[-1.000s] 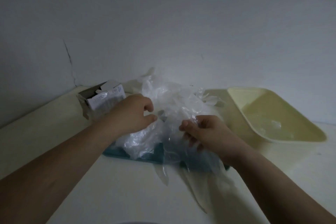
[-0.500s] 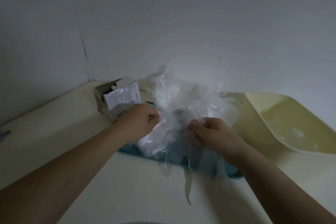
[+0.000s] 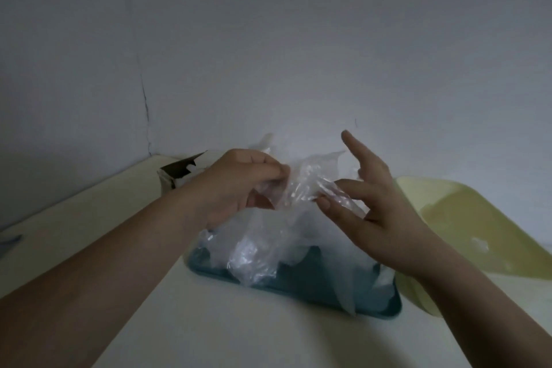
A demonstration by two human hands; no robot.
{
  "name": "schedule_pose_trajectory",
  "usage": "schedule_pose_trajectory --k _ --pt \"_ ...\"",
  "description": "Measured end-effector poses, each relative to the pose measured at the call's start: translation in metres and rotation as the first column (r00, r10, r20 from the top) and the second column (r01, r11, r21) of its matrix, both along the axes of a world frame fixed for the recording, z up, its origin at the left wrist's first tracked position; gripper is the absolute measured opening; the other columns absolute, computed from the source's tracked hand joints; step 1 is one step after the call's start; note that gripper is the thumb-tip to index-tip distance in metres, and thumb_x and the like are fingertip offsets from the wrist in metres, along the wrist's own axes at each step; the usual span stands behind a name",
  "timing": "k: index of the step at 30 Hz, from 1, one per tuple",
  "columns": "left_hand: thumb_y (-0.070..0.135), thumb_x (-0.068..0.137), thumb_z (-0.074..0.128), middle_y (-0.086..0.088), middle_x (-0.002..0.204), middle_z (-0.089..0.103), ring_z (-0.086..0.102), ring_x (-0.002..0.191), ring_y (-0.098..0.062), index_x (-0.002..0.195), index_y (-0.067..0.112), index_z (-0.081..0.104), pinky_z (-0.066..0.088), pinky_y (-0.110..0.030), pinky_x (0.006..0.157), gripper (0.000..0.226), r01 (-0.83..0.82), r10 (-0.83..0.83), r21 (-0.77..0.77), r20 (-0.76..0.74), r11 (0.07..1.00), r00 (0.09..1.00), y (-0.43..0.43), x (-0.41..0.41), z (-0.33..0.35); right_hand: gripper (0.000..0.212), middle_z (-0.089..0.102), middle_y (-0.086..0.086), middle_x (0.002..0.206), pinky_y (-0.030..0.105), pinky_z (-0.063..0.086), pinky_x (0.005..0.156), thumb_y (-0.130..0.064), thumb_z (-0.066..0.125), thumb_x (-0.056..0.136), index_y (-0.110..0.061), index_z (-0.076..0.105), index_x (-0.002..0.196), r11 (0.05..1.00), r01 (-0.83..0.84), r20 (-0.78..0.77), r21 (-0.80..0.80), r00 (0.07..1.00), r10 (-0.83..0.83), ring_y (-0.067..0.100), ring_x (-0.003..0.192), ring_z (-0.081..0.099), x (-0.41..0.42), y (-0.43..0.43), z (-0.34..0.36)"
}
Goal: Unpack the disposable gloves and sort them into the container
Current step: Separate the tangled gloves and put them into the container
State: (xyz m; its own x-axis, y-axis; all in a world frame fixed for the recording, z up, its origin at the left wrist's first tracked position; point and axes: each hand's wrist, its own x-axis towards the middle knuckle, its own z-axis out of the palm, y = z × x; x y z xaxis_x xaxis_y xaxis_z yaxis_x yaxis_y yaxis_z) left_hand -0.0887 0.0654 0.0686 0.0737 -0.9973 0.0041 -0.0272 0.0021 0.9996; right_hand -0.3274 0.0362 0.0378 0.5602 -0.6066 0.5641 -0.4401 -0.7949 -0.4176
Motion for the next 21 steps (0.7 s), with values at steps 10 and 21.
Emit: schedule_pose_trajectory --k 10,21 --pt "0.058 0.087 0.073 -0.012 0.121 0.071 0.070 0.087 -0.027 0.125 0.006 0.065 0.061 -0.037 0.066 0.066 0.320 -0.280 0.139 -0.249 0.937 0.927 0.003 -0.012 -0.016 0.020 0.077 0.021 0.093 0.045 0.059 0.083 -0.026 0.078 0.088 -0.007 0.082 0.094 0.728 -0.200 0.469 0.656 0.863 -0.186 0.039 0.088 0.075 -0.010 0.011 0.006" --pt "0.029 0.087 0.084 0.003 0.091 0.078 0.071 0.085 -0.010 0.109 0.012 0.078 0.048 -0.022 0.078 0.028 0.202 -0.205 0.038 0.136 0.979 0.969 -0.010 -0.032 -0.022 0.022 0.077 0.019 0.094 0.038 0.060 0.071 -0.024 0.073 0.091 -0.004 0.079 0.092 0.726 -0.120 0.395 0.677 0.892 -0.221 0.032 0.079 0.074 -0.024 -0.006 0.014"
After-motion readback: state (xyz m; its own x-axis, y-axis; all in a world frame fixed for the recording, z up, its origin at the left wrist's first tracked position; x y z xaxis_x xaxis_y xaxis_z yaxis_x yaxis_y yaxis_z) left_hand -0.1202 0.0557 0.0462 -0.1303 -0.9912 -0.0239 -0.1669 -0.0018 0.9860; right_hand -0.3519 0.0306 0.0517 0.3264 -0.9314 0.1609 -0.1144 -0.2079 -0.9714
